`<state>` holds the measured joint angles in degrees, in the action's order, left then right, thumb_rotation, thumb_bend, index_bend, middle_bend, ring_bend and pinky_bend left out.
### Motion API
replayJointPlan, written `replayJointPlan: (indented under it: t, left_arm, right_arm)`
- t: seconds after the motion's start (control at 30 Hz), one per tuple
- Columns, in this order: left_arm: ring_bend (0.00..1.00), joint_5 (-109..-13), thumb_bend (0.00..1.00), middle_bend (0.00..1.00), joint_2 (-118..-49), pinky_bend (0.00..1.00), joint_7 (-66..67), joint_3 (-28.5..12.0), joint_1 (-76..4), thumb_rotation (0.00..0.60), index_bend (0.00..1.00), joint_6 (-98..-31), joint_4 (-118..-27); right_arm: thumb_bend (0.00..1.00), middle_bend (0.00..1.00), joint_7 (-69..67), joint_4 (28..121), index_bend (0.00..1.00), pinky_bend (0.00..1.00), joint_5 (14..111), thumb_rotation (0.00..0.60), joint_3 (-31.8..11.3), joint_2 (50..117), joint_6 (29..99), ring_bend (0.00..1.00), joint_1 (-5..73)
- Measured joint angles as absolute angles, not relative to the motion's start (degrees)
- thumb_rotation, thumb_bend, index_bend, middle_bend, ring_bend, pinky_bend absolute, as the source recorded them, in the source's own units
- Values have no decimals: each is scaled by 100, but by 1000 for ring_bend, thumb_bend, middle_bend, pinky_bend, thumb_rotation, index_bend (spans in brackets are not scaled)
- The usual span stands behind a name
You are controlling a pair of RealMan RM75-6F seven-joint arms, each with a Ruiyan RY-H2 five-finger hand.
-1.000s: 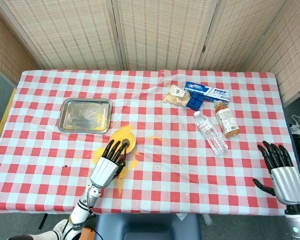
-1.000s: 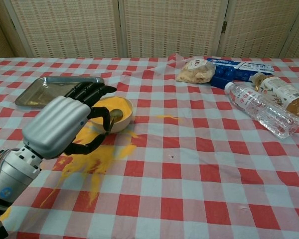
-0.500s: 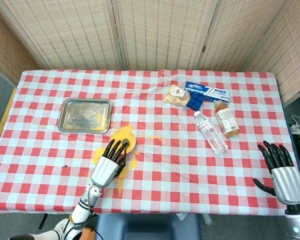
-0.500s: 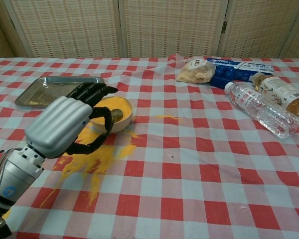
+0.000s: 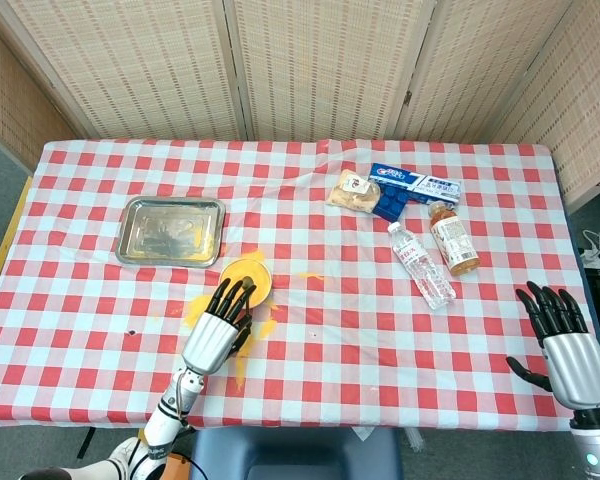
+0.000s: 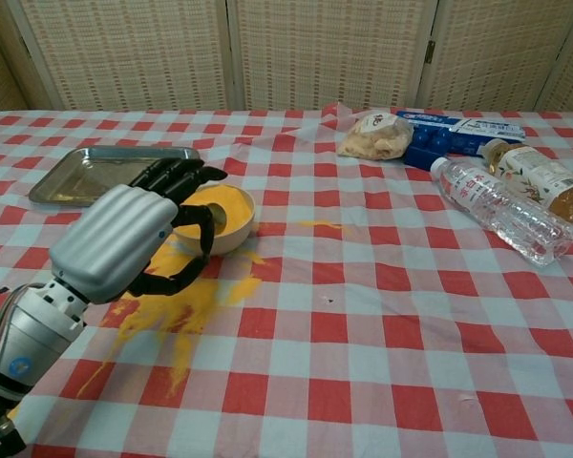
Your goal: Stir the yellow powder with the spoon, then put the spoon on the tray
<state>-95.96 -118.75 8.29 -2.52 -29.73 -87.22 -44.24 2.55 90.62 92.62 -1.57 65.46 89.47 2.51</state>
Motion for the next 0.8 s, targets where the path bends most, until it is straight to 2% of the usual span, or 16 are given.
replayJointPlan:
  t: [0.37,0.8]
  left_arm:
    - [0,-9621,424,102,-11894,46,798,-229,-2994,600,501,-8744,-4402]
    - [0,-9589,421,112,-11913,46,758,-230,-2997,600,578,-8710,-4402]
  right_arm:
    - [60,0,257,9063,0,0,9247,600,-159,6544,8934,0,252]
    - [60,0,247,9069,0,0,9252,600,-157,6534,8938,0,249]
